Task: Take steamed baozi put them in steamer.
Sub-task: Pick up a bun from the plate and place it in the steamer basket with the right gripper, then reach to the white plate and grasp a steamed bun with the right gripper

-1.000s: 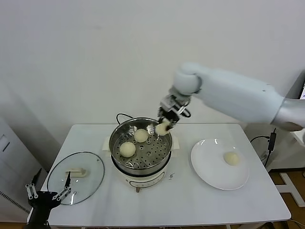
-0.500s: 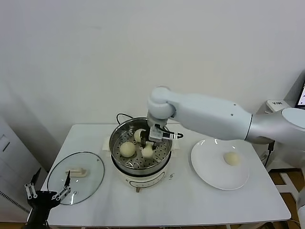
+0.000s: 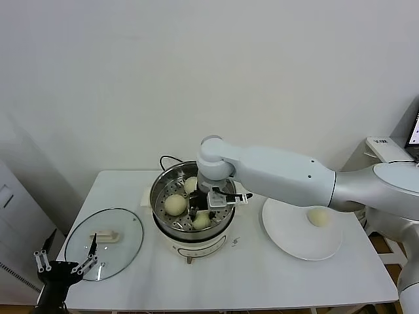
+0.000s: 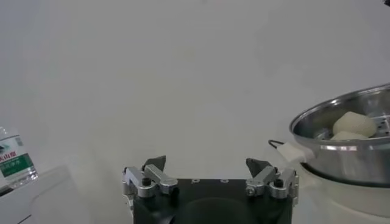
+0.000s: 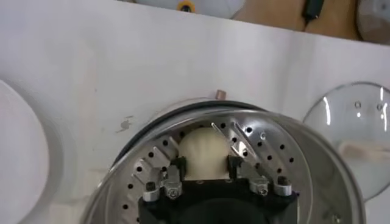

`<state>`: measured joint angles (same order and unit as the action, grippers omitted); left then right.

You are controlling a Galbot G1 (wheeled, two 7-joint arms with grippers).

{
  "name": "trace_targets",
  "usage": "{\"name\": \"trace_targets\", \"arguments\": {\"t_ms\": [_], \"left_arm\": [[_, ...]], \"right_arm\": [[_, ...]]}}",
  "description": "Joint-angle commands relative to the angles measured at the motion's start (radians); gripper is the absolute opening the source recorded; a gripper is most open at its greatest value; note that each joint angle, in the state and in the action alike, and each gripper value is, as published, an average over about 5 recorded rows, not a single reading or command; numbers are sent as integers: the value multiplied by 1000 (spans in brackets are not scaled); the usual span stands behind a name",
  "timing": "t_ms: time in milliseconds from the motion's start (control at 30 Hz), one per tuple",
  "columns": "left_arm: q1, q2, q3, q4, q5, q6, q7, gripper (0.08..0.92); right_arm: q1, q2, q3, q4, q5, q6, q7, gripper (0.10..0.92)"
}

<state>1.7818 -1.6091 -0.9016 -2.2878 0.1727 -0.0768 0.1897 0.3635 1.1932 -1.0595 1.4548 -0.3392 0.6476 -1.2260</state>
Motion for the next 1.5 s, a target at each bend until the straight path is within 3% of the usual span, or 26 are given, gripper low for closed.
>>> {"name": "trace_targets", "arguments": {"t_ms": [33,133,233,333,433,600,733,867,1500], "left_arm": [[-1,-10,1,1,1,-1,0,823],[-2,-9,1,2,1,-1,0,823],[-3,-5,0,3,1,-1,-1,823],[-7,-2,-1,4,0,-1,-2,823],[-13,-2,3,2,1,0,-3,823],[-22,-1,10,4,4,4,-4,823],[-36,0,18,4,19,14,-4,823],[-41,6,21,-1,26,25,-4,823],[-25,-2,26,8,55,22,-4,823]], "right_arm": [[5,-1,57,-40,-15,39,8,643],[38,-30,102,-79,74,-39,23,729],[99,-106,112,-125,258,-268,79,796],[179,-204,56,-204,447,-565,102,819],[214,-265,10,-351,535,-691,50,822],[141,-344,23,-552,394,-620,-2,823],[-23,-418,114,-582,189,-558,0,823],[-206,-480,244,-586,75,-538,8,823],[-436,-407,464,-655,-16,-519,105,823]]}}
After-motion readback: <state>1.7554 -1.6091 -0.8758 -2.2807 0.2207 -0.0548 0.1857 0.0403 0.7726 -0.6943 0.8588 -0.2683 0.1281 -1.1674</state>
